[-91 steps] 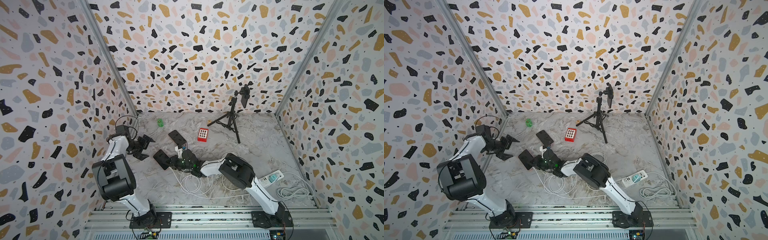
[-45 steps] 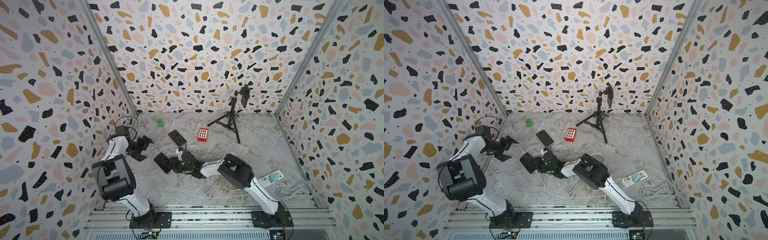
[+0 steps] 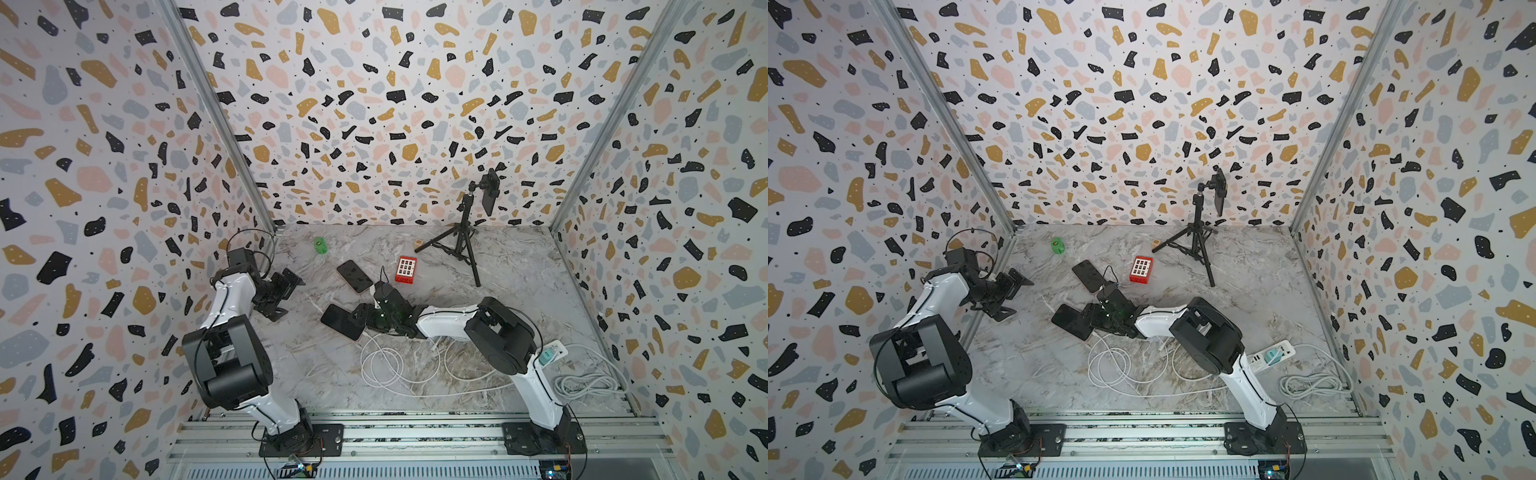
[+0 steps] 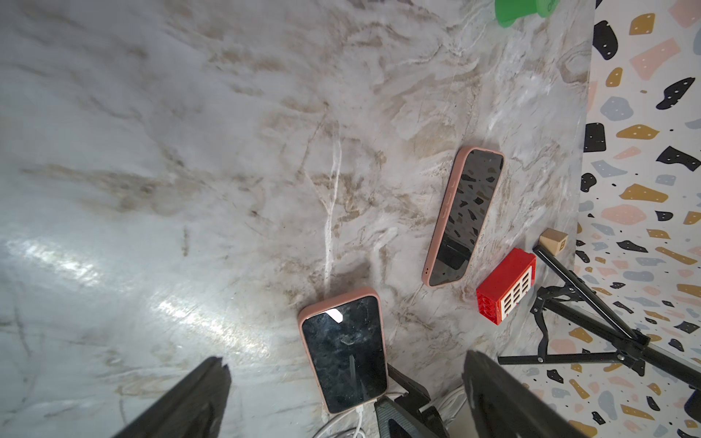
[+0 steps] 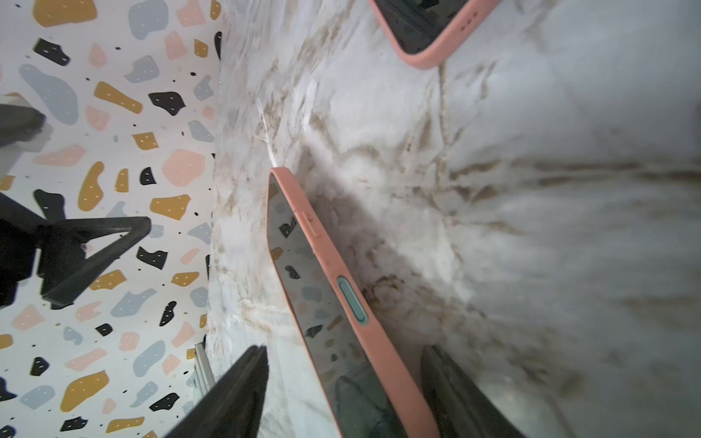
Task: Plug the charging cable into the phone
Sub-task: Place the phone at the center of the board.
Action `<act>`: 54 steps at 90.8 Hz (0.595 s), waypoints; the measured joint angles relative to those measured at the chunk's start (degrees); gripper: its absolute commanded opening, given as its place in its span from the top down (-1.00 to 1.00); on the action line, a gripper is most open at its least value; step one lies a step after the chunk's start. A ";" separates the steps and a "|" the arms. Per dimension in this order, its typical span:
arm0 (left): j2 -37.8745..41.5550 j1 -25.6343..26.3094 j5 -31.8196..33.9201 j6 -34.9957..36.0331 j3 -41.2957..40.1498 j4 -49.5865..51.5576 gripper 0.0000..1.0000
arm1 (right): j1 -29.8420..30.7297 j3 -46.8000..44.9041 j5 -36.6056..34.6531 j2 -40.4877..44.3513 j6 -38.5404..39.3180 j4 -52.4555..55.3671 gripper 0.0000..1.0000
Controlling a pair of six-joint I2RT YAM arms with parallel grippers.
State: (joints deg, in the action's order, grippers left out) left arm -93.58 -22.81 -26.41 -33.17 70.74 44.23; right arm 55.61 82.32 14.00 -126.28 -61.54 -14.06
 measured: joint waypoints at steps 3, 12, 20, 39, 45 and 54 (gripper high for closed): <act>0.00 0.07 0.17 0.11 0.00 -0.09 -1.00 | 0.02 0.70 -0.11 0.22 1.05 1.99 -0.45; 0.00 0.37 0.83 0.46 -0.02 -0.42 -1.00 | 0.07 2.95 0.37 0.33 3.30 5.51 -0.45; 0.00 0.57 1.14 0.66 -0.13 -0.63 -1.00 | 0.07 4.24 1.18 0.39 4.98 6.86 -0.45; 0.00 2.84 3.17 3.43 -0.20 -0.76 -1.00 | 0.11 4.42 -2.21 5.11 15.65 15.52 -0.46; 0.04 4.92 3.85 5.42 -0.09 -0.76 -1.00 | -0.07 4.42 -3.72 8.57 21.20 18.84 -0.47; 0.50 8.50 4.94 8.68 0.22 -0.92 -1.00 | -0.52 3.91 -5.88 15.30 30.99 23.10 -0.43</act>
State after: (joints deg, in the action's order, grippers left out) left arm -93.08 -14.31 -21.47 -24.49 70.96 43.31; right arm 55.09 86.24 8.12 -110.98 -30.55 9.04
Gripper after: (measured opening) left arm 0.997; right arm 0.723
